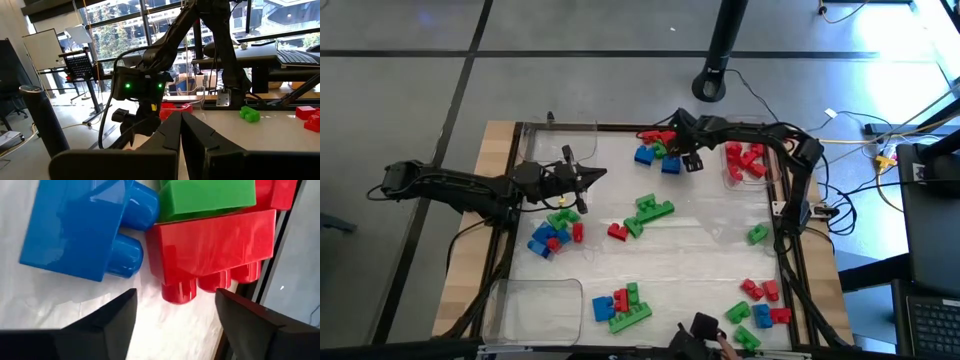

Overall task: Sort blocks
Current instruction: Put the red game piece into the right transparent bin

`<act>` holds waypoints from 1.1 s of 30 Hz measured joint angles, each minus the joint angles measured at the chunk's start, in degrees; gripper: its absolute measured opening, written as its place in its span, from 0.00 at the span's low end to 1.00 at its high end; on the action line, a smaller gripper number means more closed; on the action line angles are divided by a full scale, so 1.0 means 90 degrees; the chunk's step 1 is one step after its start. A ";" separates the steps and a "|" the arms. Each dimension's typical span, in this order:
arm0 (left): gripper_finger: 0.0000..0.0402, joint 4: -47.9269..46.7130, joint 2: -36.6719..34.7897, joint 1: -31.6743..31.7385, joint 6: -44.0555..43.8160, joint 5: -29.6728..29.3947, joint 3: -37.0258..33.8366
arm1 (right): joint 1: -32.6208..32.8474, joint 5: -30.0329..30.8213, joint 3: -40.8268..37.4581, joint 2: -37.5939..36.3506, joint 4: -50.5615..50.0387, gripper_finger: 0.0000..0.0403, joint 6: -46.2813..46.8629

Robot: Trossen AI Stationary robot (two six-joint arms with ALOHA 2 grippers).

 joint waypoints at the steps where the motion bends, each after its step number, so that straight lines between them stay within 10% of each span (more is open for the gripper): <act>1: 0.01 0.0000 0.0000 0.0001 0.0000 -0.0001 0.0000 | 0.0003 0.0010 0.0000 0.0024 0.0049 0.63 -0.0031; 33: 0.01 -0.0007 -0.0001 0.0000 0.0041 -0.0002 0.0000 | 0.0022 0.0056 0.0010 0.0445 0.0265 0.27 -0.0320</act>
